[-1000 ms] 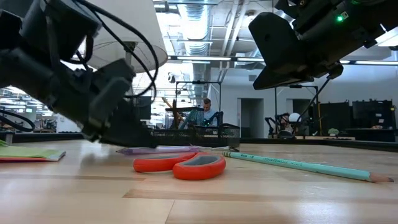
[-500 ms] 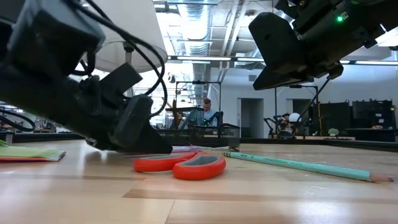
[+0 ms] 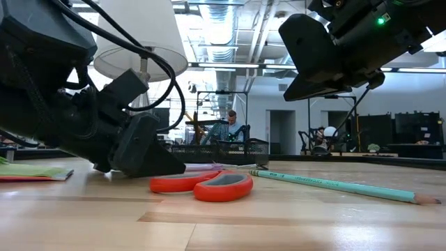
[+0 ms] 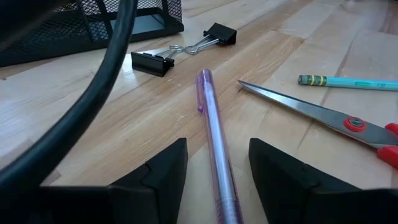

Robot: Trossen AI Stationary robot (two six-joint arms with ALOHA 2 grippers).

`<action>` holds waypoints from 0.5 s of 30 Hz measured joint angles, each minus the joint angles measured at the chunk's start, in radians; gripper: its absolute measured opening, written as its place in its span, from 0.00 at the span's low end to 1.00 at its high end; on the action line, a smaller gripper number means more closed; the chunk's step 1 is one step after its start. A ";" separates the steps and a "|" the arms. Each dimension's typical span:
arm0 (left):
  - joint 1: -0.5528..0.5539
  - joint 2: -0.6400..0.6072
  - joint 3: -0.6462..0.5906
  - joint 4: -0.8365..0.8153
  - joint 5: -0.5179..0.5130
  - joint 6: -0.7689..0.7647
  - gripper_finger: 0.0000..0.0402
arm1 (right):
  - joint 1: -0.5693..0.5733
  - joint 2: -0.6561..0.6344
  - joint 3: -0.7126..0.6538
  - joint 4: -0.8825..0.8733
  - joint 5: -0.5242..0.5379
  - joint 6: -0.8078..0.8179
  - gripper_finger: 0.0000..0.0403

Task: Pick and place office supplies into organizer
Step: Put the purple pen into the black desk organizer

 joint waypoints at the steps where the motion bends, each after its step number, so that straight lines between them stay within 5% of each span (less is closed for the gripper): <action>1: 0.002 0.000 0.000 0.002 0.001 0.001 0.42 | 0.000 0.000 0.000 0.002 0.000 0.000 0.01; 8: 0.020 -0.002 0.000 0.004 0.012 0.004 0.40 | 0.000 0.000 0.000 0.004 0.000 0.000 0.01; 15: 0.022 -0.003 -0.003 0.005 0.002 0.007 0.16 | 0.000 0.000 0.000 0.011 0.001 0.000 0.01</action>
